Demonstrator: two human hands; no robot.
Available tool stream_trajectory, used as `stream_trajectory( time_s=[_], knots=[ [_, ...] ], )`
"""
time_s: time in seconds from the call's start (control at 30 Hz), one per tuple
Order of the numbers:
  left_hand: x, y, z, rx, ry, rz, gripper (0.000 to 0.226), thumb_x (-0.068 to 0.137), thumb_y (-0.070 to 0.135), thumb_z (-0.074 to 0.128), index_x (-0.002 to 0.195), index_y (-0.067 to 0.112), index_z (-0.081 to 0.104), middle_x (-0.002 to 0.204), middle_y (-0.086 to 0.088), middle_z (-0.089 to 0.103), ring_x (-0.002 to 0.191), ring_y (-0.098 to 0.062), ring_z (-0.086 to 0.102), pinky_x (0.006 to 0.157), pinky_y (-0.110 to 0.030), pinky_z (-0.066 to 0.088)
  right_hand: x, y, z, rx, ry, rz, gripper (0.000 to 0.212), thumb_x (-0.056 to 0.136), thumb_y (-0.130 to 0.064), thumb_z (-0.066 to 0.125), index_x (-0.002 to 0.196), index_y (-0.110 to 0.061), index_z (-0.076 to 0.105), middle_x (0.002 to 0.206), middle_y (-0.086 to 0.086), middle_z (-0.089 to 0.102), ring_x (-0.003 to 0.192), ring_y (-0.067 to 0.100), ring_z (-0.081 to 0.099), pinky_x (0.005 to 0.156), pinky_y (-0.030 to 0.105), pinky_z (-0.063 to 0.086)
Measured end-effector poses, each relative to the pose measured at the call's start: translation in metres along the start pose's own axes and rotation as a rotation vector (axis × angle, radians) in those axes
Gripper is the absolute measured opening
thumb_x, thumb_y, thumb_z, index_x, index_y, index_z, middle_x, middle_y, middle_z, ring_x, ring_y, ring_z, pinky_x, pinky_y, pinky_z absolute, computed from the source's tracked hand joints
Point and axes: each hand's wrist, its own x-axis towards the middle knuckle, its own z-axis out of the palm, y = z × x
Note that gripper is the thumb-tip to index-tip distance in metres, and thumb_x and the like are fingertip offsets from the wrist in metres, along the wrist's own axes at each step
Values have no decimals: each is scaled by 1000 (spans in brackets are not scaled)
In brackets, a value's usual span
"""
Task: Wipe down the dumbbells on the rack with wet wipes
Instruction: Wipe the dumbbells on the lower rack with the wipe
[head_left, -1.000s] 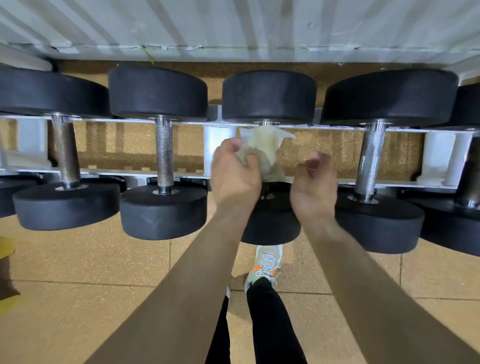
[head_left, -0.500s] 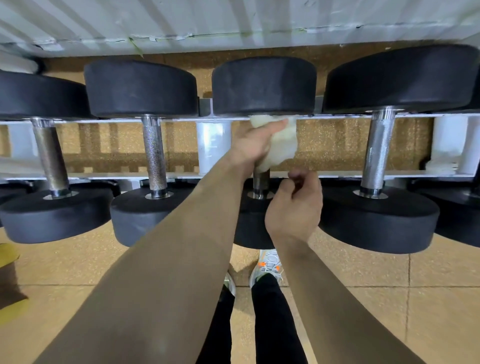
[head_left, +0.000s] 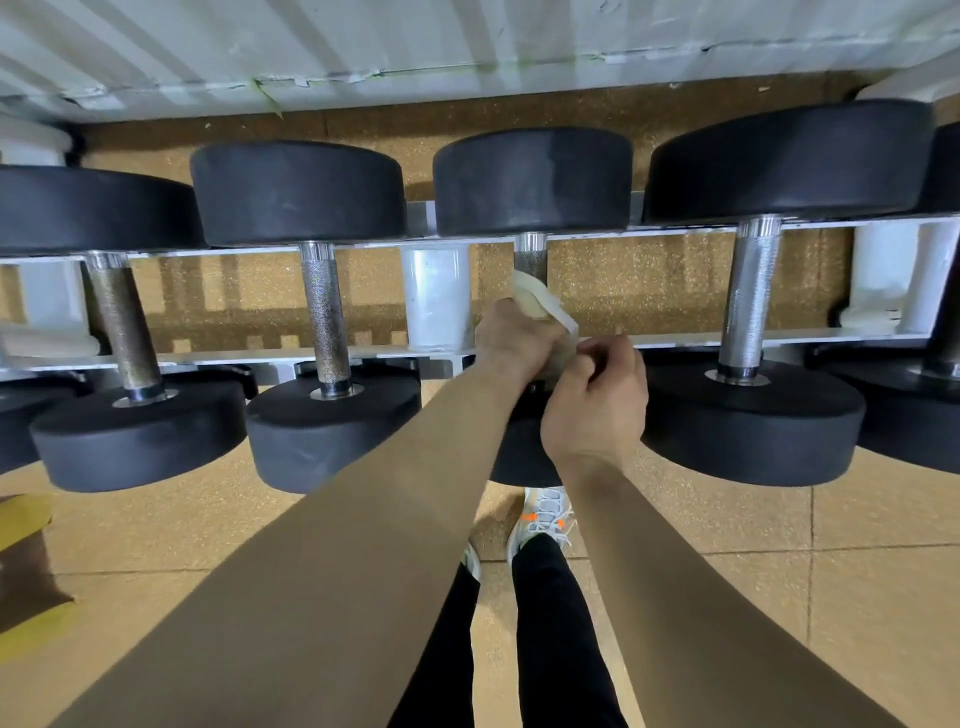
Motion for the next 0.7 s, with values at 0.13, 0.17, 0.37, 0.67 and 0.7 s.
stream_trajectory(
  time_s=[0.13,0.17,0.37,0.67,0.7],
  knots=[
    [-2,17,18,-13,266,59,21,87,29,75,100,17,64,87,3,62,74,-15,59,62,-19,44,3,3,0,5,1,15,27,77,-37,33,88,-23,54,100,2,59,92,28,54,84,48,48],
    [0,25,19,-57,278,92,19,90,30,71,102,17,64,88,2,63,75,-14,61,62,-15,45,3,3,1,5,-1,16,25,77,-35,34,87,-23,53,99,2,59,91,28,54,83,47,48],
    [10,45,0,-339,92,41,28,81,32,83,76,21,58,73,5,64,69,-15,64,62,-23,51,1,5,2,12,-6,34,20,79,-30,37,86,-25,55,98,-4,58,91,24,54,80,46,48],
    [12,-7,-21,-45,-351,37,16,80,21,83,92,16,74,83,-1,76,78,-18,71,77,-33,56,1,0,1,-26,-4,26,31,82,-32,35,91,-16,59,103,2,60,95,28,54,84,48,48],
    [9,-10,-20,-22,-325,59,16,76,24,87,86,19,75,85,1,77,81,-16,71,83,-35,58,0,0,1,-25,0,34,32,82,-33,35,91,-16,60,103,2,60,94,29,54,84,48,48]
  ],
)
